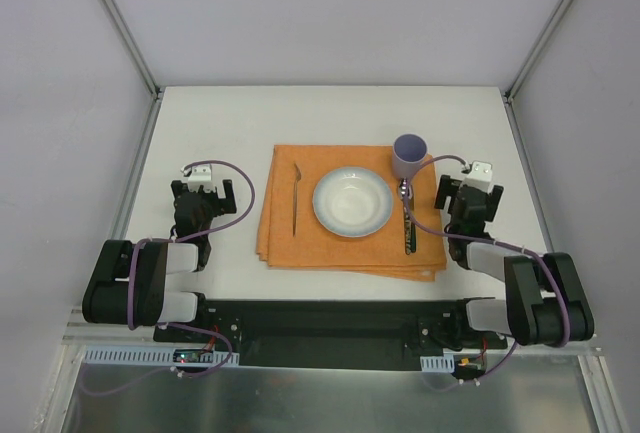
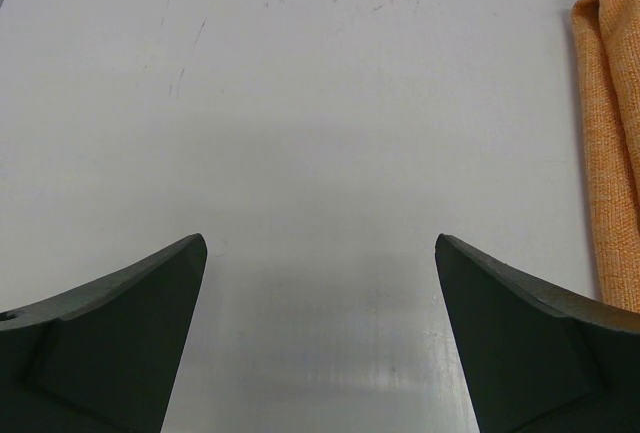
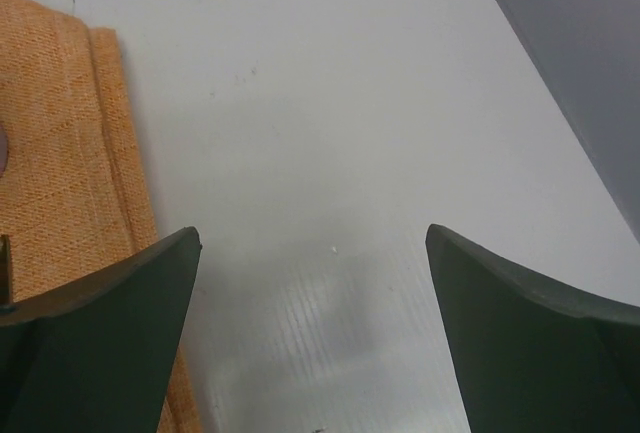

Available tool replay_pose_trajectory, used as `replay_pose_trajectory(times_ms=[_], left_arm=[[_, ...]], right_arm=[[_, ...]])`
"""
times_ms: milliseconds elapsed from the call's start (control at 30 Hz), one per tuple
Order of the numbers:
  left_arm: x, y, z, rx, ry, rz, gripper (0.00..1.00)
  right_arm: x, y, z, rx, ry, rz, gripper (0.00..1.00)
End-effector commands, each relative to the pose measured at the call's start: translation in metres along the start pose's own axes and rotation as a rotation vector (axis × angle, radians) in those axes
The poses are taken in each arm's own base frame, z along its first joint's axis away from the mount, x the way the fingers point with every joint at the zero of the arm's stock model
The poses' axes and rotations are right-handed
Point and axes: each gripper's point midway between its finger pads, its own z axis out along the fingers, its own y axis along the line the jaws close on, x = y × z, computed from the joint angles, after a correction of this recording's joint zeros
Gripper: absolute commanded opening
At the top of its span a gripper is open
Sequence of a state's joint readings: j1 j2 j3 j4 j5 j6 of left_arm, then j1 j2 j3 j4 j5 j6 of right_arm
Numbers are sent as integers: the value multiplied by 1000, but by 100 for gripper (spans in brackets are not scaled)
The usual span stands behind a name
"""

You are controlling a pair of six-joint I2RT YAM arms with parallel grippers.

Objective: Set the dinner table for one person
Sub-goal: Reset both arms

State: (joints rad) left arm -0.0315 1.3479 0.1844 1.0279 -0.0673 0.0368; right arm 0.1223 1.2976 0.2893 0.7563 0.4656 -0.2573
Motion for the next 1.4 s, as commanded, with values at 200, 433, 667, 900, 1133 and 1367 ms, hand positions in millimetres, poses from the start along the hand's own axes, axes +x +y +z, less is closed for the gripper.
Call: replay_pose_trajectory(times_ms=[200,433,667,900,1133,1367], left_arm=[[-23,-3,3,16,-77,-23,99],[-23,-3,3,16,-76,-21,99],[-23,-3,3,16,-76,-21,99],[-23,-3,3,16,-77,-23,99],[-23,-3,3,16,-76,-21,99],[-23,-3,3,16,-76,-22,99]], right_arm=[[-18,5,4,-86,-128,71,100],[-17,4,5,-83,-126,68,100],[-16,3,4,-80,-125,67,100],[-18,4,3,-83,-131,67,100],[-18,3,3,-80,-132,68,100],[-19,3,4,-80,-133,71,100]])
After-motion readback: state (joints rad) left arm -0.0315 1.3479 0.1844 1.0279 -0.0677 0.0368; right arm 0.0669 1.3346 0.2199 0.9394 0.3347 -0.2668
